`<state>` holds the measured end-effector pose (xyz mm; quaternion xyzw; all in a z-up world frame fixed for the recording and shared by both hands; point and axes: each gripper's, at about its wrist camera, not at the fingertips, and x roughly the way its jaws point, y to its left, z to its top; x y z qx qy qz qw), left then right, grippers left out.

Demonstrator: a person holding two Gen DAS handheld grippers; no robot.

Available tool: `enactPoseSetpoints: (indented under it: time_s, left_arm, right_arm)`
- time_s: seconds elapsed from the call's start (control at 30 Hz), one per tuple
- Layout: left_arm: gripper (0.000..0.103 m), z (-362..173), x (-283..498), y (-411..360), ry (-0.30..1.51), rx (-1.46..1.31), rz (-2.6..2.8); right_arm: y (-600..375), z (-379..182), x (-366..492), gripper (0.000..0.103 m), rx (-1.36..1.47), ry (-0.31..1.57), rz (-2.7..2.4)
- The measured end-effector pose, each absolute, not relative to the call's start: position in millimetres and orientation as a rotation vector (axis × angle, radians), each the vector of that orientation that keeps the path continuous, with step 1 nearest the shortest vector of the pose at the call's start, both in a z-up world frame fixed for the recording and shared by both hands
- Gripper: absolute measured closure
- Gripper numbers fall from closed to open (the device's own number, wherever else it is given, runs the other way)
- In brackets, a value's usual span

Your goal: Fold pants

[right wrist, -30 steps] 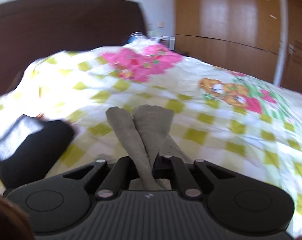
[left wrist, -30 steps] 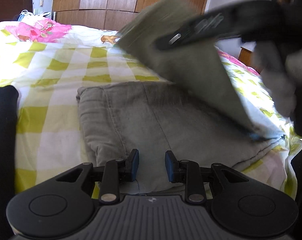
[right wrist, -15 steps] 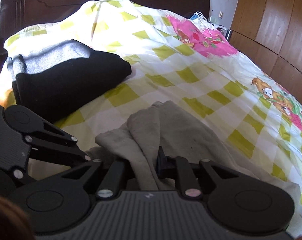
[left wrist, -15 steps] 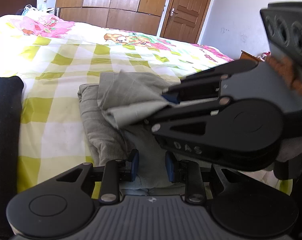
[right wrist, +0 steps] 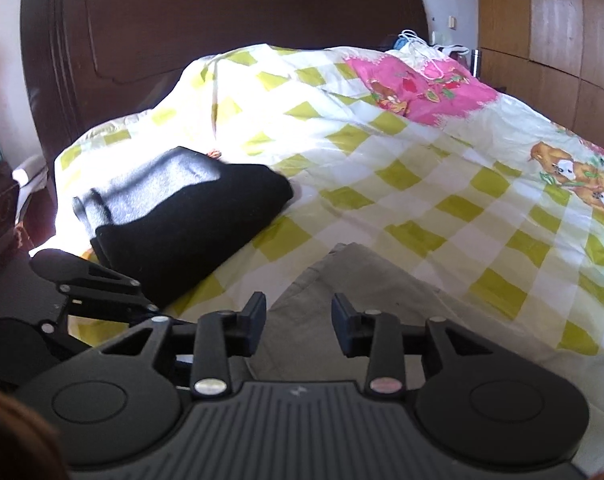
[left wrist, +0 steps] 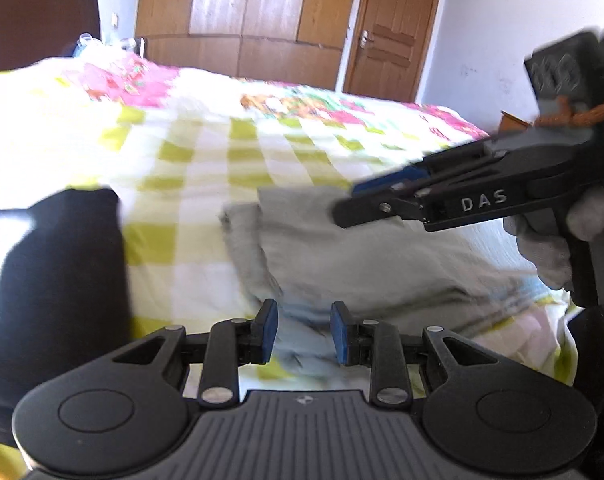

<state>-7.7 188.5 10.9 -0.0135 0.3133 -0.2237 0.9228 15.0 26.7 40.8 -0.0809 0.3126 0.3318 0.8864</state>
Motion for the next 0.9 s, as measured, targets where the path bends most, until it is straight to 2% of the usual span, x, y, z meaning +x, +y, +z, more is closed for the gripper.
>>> enactPoseSetpoints:
  time_s: [0.23, 0.43, 0.57, 0.7, 0.9]
  left_arm:
    - [0.06, 11, 29, 161, 0.575, -0.031, -0.495]
    - [0.06, -25, 57, 131, 0.735, 0.009, -0.525]
    - [0.059, -20, 48, 127, 0.743, 0.051, -0.513]
    - [0.059, -7, 45, 119, 0.728, 0.07, -0.483]
    - [0.058, -5, 44, 88, 0.758, 0.14, -0.528]
  right_arm:
    - [5, 12, 80, 0.069, -0.149, 0.772, 0.557]
    - [5, -20, 116, 0.069, -0.155, 0.817, 0.515]
    - [-3, -23, 115, 0.07, -0.104, 0.807, 0.517]
    - [-25, -1, 97, 0.07, -0.029, 0.762, 0.464]
    - [-121, 25, 43, 0.068, 0.05, 0.756, 0.294]
